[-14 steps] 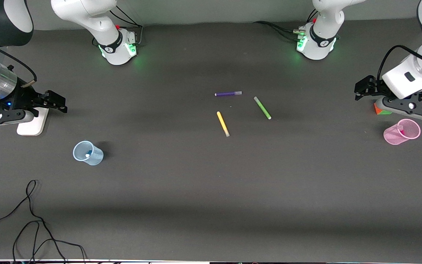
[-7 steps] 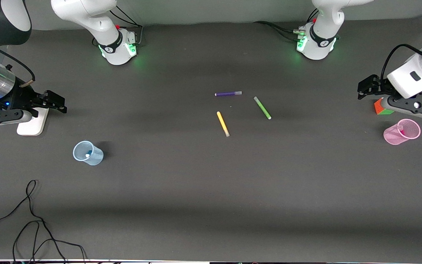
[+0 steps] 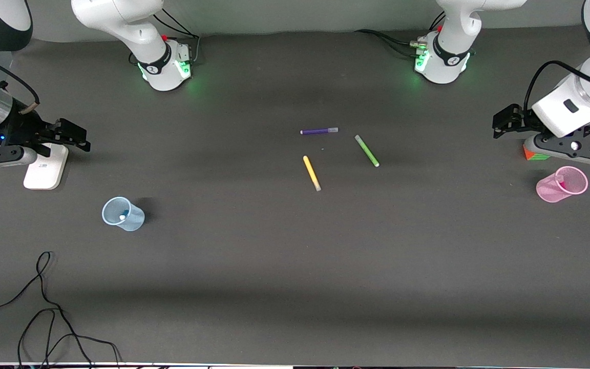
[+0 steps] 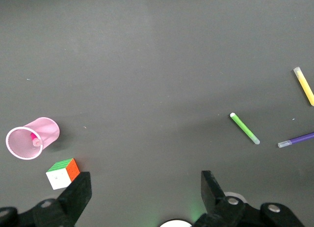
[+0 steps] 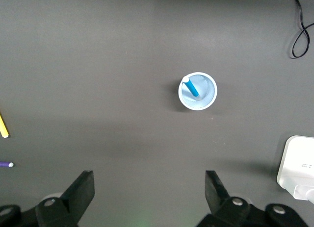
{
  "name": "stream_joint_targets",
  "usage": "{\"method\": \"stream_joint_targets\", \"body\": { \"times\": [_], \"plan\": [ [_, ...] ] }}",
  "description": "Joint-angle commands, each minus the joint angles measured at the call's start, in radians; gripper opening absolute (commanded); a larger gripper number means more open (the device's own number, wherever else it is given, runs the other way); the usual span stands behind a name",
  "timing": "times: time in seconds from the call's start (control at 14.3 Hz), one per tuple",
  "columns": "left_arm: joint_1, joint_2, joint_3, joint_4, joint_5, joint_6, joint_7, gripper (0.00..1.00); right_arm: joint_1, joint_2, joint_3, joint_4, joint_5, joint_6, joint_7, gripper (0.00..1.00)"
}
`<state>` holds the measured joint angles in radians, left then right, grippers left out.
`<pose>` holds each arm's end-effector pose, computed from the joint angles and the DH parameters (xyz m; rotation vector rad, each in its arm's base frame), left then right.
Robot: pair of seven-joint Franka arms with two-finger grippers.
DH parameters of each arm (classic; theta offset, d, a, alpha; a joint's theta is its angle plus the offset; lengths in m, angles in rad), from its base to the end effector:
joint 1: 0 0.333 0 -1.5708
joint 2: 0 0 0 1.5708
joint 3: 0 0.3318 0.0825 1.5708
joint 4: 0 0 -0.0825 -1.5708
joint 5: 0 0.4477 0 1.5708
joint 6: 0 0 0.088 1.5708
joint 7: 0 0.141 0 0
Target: Place pink and blue markers in matching cups
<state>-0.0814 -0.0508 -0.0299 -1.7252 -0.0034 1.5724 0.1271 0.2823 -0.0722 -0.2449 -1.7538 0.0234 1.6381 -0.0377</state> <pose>0.5888 -0.0666 0.5551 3.1126 -0.3723 -0.1600 0.5943 0.0218 0.5565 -3.0979 -0.1147 0.0708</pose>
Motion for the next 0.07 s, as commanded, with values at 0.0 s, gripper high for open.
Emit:
{"method": "stream_joint_targets", "body": {
  "times": [0.0],
  "plan": [
    [-0.029, 0.000, 0.019, 0.015, 0.019, -0.023, -0.053, 0.99, 0.005, 0.015, -0.005, 0.037, 0.018, -0.020, 0.022, 1.00]
  ]
}}
